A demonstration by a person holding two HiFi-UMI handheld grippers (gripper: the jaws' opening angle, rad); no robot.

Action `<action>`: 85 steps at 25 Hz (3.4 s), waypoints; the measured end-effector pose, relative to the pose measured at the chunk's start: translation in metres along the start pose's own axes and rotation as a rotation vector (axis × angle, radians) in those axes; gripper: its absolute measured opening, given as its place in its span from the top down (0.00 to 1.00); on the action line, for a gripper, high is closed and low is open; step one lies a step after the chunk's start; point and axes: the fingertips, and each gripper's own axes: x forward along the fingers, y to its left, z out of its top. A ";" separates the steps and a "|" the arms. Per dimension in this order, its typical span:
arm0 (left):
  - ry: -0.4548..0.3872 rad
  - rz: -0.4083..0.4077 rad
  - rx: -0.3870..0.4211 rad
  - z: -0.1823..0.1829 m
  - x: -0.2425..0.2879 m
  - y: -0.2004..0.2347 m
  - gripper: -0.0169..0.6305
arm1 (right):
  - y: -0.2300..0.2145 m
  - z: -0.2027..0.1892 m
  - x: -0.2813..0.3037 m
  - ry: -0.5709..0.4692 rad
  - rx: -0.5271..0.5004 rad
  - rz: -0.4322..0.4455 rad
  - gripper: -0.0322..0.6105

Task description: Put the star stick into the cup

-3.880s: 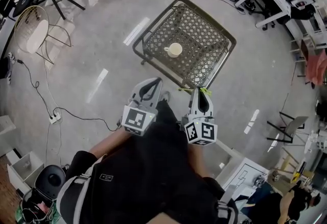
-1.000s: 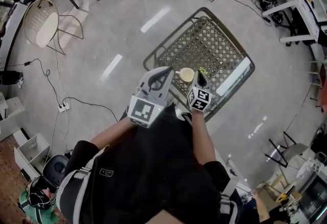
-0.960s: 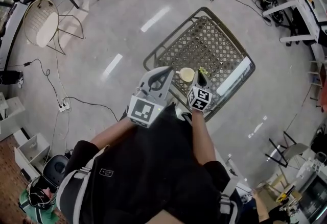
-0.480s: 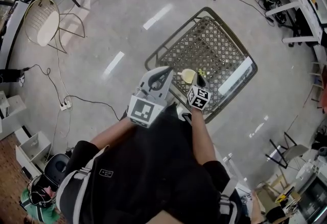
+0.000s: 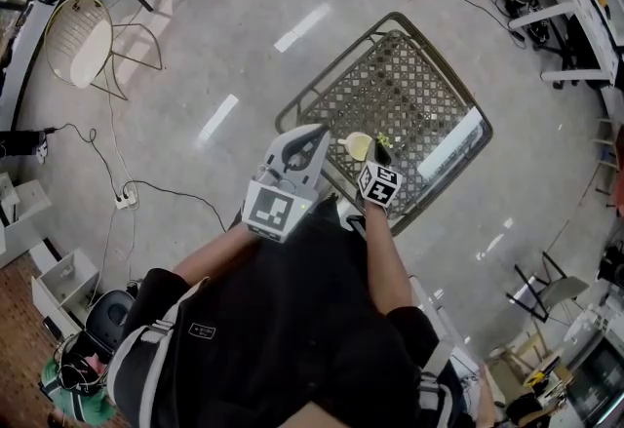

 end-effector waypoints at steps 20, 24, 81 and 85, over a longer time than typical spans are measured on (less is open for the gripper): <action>0.004 0.017 -0.009 0.002 0.013 0.012 0.95 | -0.020 0.009 0.037 0.064 0.029 -0.005 0.92; 0.007 0.015 -0.007 0.002 0.014 0.014 0.95 | -0.022 0.009 0.043 0.082 0.041 -0.004 0.92; -0.118 -0.088 0.028 0.024 -0.028 -0.094 0.95 | 0.015 0.123 -0.257 -0.464 0.085 0.063 0.93; -0.109 -0.101 0.035 0.021 -0.032 -0.101 0.95 | 0.020 0.122 -0.264 -0.478 0.069 0.067 0.93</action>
